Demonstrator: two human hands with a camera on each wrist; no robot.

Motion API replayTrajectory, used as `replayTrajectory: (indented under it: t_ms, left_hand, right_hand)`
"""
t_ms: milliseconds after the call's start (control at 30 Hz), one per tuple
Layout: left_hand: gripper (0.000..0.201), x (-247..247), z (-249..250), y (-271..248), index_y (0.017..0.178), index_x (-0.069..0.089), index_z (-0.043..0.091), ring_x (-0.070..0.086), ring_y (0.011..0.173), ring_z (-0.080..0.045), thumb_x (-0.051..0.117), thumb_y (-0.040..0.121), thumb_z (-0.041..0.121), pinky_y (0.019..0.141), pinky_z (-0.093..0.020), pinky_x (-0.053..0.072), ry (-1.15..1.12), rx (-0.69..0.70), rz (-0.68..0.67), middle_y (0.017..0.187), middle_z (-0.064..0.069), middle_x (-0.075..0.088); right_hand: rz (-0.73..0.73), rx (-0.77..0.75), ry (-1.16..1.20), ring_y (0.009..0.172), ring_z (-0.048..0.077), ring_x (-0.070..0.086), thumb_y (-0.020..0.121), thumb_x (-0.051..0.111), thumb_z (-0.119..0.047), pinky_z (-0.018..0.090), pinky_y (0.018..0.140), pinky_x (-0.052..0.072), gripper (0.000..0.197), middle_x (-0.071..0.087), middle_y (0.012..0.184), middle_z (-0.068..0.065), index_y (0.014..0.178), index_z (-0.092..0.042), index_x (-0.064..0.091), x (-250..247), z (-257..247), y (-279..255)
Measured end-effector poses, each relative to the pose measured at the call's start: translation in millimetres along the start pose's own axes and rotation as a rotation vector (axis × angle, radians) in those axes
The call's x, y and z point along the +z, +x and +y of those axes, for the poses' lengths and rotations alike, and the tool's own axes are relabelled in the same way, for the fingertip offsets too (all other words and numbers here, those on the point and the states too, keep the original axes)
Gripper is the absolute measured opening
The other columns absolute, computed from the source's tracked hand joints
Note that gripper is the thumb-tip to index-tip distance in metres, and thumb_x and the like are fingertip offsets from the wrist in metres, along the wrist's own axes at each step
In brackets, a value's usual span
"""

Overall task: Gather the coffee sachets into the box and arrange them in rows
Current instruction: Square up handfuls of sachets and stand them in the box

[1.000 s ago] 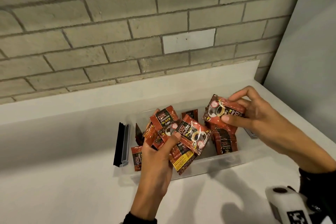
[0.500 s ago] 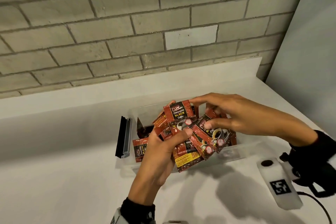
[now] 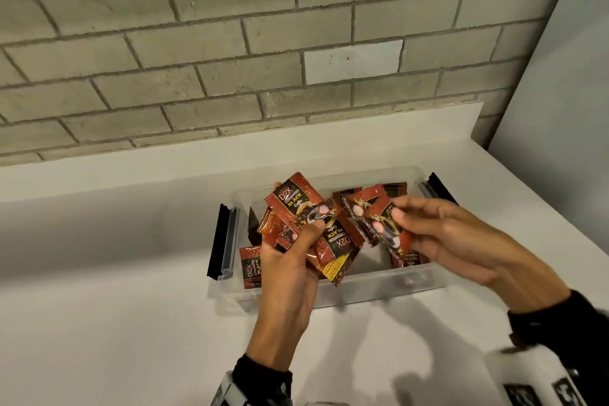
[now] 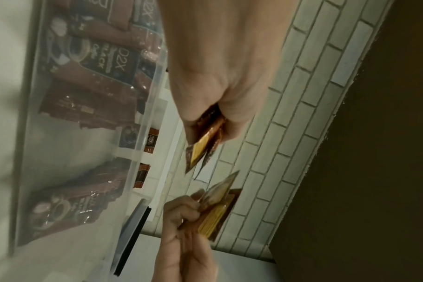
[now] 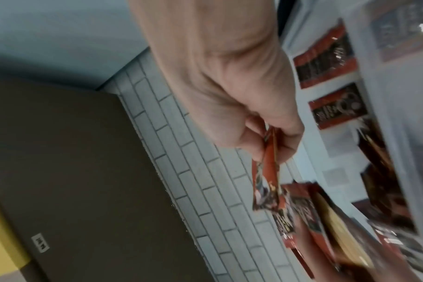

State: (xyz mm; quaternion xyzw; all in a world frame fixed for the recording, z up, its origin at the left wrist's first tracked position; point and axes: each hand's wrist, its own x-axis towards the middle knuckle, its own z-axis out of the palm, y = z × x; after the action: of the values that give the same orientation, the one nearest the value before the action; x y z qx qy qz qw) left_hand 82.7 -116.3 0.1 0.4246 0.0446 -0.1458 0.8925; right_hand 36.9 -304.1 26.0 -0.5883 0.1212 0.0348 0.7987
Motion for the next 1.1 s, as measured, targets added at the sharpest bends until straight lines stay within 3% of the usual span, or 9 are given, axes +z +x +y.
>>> replayTrajectory:
  t_ms: [100, 200, 300, 467, 533, 633, 733, 900, 1100]
  left_hand:
    - [0.061, 4.8, -5.8, 1.3, 0.125, 0.054, 0.011, 0.067, 0.103, -0.029, 0.069, 0.068, 0.0, 0.078, -0.043, 0.057, -0.066, 0.079, 0.044, 0.112, -0.012, 0.07]
    - [0.052, 11.6, -12.0, 1.9, 0.12, 0.058, 0.013, 0.066, 0.104, -0.028, 0.066, 0.071, -0.001, 0.09, -0.048, 0.052, -0.097, 0.128, 0.093, 0.11, -0.01, 0.071]
    - [0.042, 16.9, -18.3, 2.2, 0.123, 0.058, 0.007, 0.065, 0.105, -0.033, 0.058, 0.083, -0.005, 0.085, -0.048, 0.055, -0.106, 0.114, 0.121, 0.113, -0.015, 0.069]
    - [0.028, 17.9, -17.0, -2.4, 0.109, 0.065, 0.019, 0.069, 0.1, -0.026, 0.059, 0.082, 0.022, 0.082, -0.043, 0.057, -0.125, 0.125, 0.045, 0.109, -0.01, 0.071]
    - [0.029, 18.1, -15.8, -2.9, 0.114, 0.063, 0.02, 0.066, 0.106, -0.026, 0.054, 0.088, 0.028, 0.089, -0.044, 0.055, -0.116, 0.13, 0.051, 0.115, -0.009, 0.069]
    - [0.045, 16.6, -17.2, -1.5, 0.136, 0.048, 0.022, 0.063, 0.112, -0.026, 0.052, 0.092, 0.02, 0.09, -0.044, 0.053, -0.109, 0.194, 0.05, 0.123, -0.009, 0.065]
    - [0.053, 16.9, -20.0, -0.5, 0.142, 0.039, 0.025, 0.062, 0.114, -0.024, 0.053, 0.091, 0.016, 0.092, -0.045, 0.053, -0.086, 0.251, 0.049, 0.127, -0.007, 0.063]
    - [0.043, 15.6, -23.5, 1.9, 0.134, 0.049, 0.019, 0.066, 0.107, -0.023, 0.056, 0.092, 0.017, 0.084, -0.043, 0.056, -0.079, 0.213, 0.143, 0.12, -0.007, 0.067]
    - [0.034, 3.3, -18.4, 8.7, 0.115, 0.058, 0.014, 0.07, 0.095, -0.025, 0.068, 0.082, 0.013, 0.083, -0.044, 0.057, 0.05, 0.132, 0.223, 0.108, -0.011, 0.071]
  right_hand:
    - [0.011, 0.062, 0.166, 0.081, 0.014, 0.07, 0.088, 0.053, 0.001, 0.021, 0.067, 0.056, 0.027, 0.067, 0.106, 0.016, 0.115, 0.002, 0.057, 11.1, 18.4, 0.0]
    - [-0.003, 0.083, 0.197, 0.089, 0.017, 0.069, 0.088, 0.053, -0.002, 0.022, 0.072, 0.057, 0.027, 0.069, 0.108, 0.016, 0.115, 0.003, 0.059, 26.9, 31.8, 1.1]
    - [0.02, 0.018, 0.152, 0.089, 0.018, 0.067, 0.09, 0.053, -0.005, 0.021, 0.073, 0.056, 0.021, 0.069, 0.107, 0.016, 0.106, -0.003, 0.066, 39.6, 38.0, 3.0]
    - [0.066, -0.006, 0.134, 0.099, 0.02, 0.067, 0.091, 0.055, -0.007, 0.025, 0.084, 0.055, 0.022, 0.068, 0.113, 0.016, 0.11, -0.003, 0.066, 43.0, 38.8, 5.6]
    - [0.075, -0.003, 0.147, 0.098, 0.019, 0.068, 0.092, 0.054, -0.006, 0.024, 0.084, 0.055, 0.022, 0.069, 0.111, 0.015, 0.11, -0.003, 0.066, 44.3, 38.9, 5.2]
    - [0.101, -0.024, 0.161, 0.094, 0.017, 0.069, 0.092, 0.054, -0.005, 0.023, 0.079, 0.057, 0.021, 0.071, 0.106, 0.012, 0.109, -0.007, 0.066, 47.9, 40.1, 5.1]
    - [0.156, -0.046, 0.174, 0.093, 0.016, 0.069, 0.092, 0.055, -0.005, 0.023, 0.076, 0.057, 0.02, 0.071, 0.107, 0.011, 0.109, -0.007, 0.066, 50.2, 42.8, 5.9]
    - [0.22, -0.068, 0.215, 0.102, 0.021, 0.066, 0.092, 0.055, -0.007, 0.029, 0.085, 0.054, 0.02, 0.068, 0.111, 0.014, 0.11, -0.003, 0.061, 47.8, 43.8, 9.3]
    - [0.153, -0.028, 0.267, 0.094, 0.014, 0.065, 0.096, 0.044, -0.005, 0.026, 0.073, 0.054, 0.026, 0.068, 0.11, 0.009, 0.116, -0.011, 0.059, 30.1, 16.6, 13.3]
